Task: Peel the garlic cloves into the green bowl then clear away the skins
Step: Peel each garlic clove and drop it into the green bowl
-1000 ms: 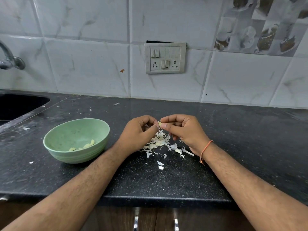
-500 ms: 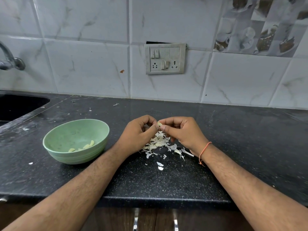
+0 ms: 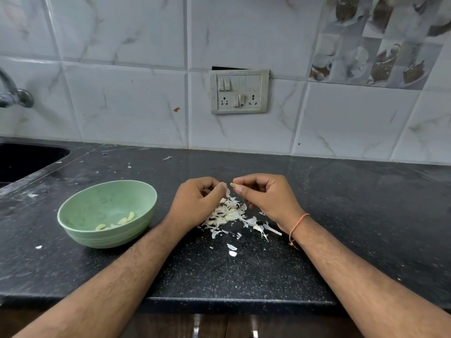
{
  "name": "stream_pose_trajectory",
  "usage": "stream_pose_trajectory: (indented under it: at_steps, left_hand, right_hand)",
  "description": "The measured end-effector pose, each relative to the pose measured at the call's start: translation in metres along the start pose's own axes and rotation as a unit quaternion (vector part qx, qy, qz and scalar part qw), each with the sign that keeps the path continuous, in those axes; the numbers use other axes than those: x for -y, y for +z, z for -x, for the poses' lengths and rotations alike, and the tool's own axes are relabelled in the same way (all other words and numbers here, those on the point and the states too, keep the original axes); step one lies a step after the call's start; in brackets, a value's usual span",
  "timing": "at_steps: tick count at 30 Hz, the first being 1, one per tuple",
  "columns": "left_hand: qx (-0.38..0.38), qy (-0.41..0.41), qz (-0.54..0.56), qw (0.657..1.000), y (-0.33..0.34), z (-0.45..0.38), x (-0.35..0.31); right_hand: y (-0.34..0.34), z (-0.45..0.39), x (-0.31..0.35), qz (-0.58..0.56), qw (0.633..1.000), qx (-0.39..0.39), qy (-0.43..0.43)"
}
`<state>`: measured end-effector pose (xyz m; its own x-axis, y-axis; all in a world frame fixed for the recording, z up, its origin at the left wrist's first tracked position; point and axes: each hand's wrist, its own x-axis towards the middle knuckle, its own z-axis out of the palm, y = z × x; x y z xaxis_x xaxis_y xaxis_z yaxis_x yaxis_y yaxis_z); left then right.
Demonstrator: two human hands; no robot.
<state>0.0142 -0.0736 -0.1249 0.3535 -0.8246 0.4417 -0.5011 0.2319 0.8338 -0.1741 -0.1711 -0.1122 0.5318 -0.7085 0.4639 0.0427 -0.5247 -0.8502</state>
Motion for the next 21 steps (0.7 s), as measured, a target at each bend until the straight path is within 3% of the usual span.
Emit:
stream_pose_trajectory:
  at_steps: [7, 14, 21]
  left_hand:
    - [-0.012, 0.014, -0.049, 0.999, -0.0016, -0.0006, 0.0012]
    - [-0.005, 0.052, -0.029, 0.998, -0.0032, 0.0023, -0.0032]
    - [0.009, 0.058, -0.033, 0.998, -0.0036, 0.0016, -0.0015]
  right_hand:
    - [-0.0028, -0.0020, -0.0008, 0.041, 0.999, -0.015, -0.011]
    - [0.0009, -0.0002, -0.0007, 0.075, 0.997, -0.015, -0.025]
    - [-0.0006, -0.0002, -0.0009, 0.048, 0.999, -0.001, -0.023]
